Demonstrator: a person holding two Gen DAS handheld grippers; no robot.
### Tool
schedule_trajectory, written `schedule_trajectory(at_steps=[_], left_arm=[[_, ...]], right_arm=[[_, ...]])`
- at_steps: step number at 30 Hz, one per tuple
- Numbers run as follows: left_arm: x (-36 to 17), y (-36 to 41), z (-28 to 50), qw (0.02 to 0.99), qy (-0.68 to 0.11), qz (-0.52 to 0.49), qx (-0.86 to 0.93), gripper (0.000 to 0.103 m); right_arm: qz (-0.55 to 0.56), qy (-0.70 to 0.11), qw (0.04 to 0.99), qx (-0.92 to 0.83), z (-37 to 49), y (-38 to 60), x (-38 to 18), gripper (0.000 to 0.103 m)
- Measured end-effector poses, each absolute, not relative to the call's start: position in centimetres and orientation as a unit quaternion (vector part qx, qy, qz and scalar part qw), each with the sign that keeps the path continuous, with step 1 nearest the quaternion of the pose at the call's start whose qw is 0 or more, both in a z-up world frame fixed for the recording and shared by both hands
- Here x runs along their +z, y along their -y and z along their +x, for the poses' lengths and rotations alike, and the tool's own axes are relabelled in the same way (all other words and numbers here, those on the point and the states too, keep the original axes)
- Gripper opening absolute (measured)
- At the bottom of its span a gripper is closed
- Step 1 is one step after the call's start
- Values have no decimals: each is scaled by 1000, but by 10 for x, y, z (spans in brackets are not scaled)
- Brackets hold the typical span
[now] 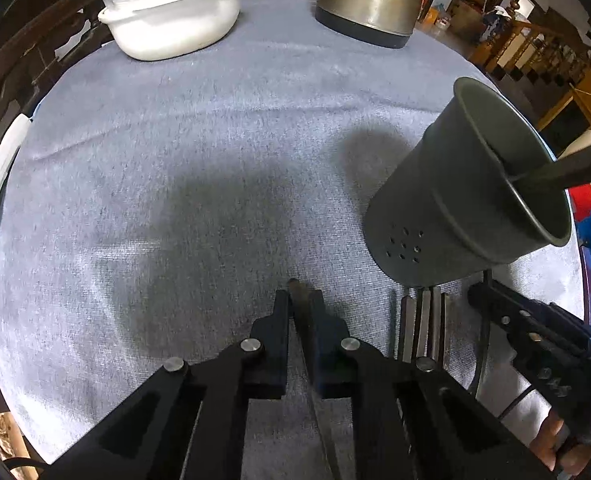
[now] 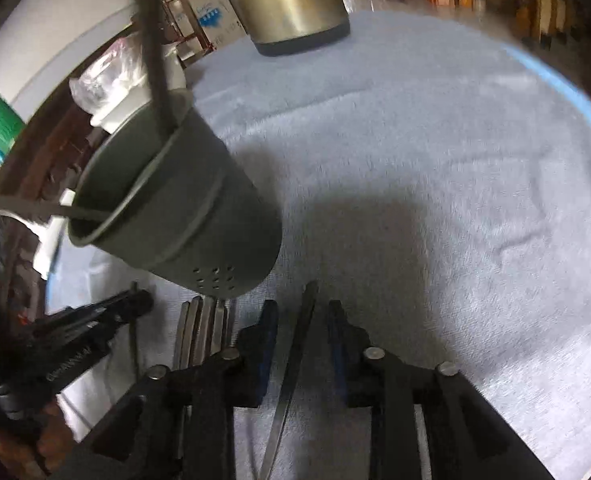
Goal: Organize utensils
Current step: 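Close the left tool on a chopstick while the right tool grasps another, then lift both held chopsticks and carry them over the grey cup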
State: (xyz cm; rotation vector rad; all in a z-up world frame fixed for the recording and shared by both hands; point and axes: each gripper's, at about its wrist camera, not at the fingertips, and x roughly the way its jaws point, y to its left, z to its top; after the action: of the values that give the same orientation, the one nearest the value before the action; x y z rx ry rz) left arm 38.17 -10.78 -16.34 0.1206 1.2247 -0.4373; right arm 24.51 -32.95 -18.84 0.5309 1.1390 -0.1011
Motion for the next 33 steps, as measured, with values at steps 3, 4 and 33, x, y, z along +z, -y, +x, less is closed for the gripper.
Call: schedule_trajectory(at_steps=[3, 4, 33], left_arm=[[-163, 108, 377, 794, -567, 45, -214, 5], [-163, 109, 376, 797, -564, 43, -214, 5], [26, 29, 267, 941, -239, -66, -229, 5]], right_arm=[[223, -530, 816, -50, 246, 324, -188, 7], [229, -530, 816, -45, 245, 326, -189, 6], [275, -218, 936, 20, 134, 332, -44, 6]])
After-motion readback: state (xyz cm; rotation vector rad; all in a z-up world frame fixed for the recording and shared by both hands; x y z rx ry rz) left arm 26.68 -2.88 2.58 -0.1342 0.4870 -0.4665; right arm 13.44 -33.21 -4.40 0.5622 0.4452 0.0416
